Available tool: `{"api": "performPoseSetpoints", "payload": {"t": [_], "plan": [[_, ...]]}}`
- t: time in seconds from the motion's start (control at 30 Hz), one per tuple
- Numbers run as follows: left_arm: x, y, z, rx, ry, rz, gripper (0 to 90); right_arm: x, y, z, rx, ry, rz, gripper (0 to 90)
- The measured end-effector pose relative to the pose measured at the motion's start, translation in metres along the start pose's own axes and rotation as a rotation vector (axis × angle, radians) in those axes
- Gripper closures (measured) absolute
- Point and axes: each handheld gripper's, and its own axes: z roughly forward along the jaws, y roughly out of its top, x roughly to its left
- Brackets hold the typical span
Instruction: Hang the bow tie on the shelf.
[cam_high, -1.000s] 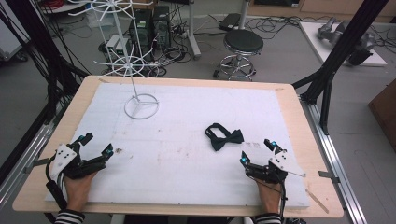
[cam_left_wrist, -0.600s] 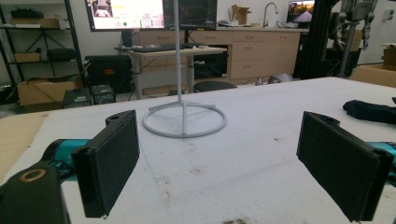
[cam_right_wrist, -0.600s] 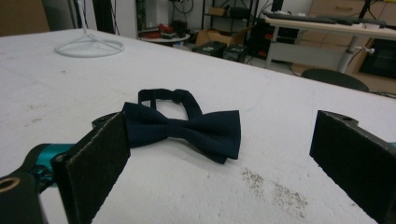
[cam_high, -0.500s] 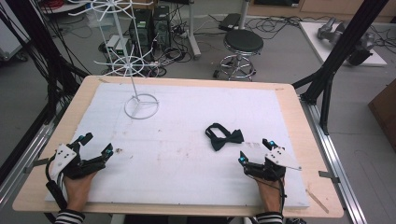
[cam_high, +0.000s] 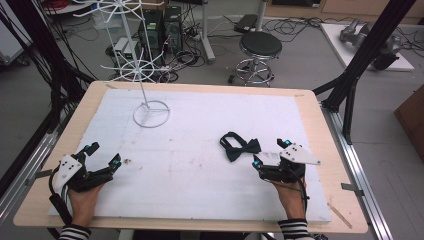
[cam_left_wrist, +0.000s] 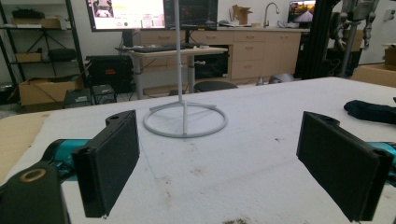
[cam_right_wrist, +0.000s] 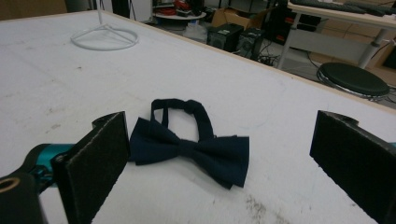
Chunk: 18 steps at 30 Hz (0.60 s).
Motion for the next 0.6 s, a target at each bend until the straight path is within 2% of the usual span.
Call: {"api": "performPoseSetpoints", "payload": {"t": [0.3, 0.4, 0.6], "plan": [[0.000, 0.000, 0.000, 0.003, 0.000, 0.003, 13.6, -0.006, 0.022, 0.009, 0.021, 0.045, 0.009, 3.8], [0.000, 0.000, 0.000, 0.004, 0.005, 0.003, 13.6, -0.011, 0.036, 0.018, 0.059, 0.067, -0.003, 3.9], [0.000, 0.000, 0.000, 0.004, 0.006, -0.001, 13.6, -0.017, 0.050, 0.033, 0.125, 0.056, -0.016, 4.8]]}}
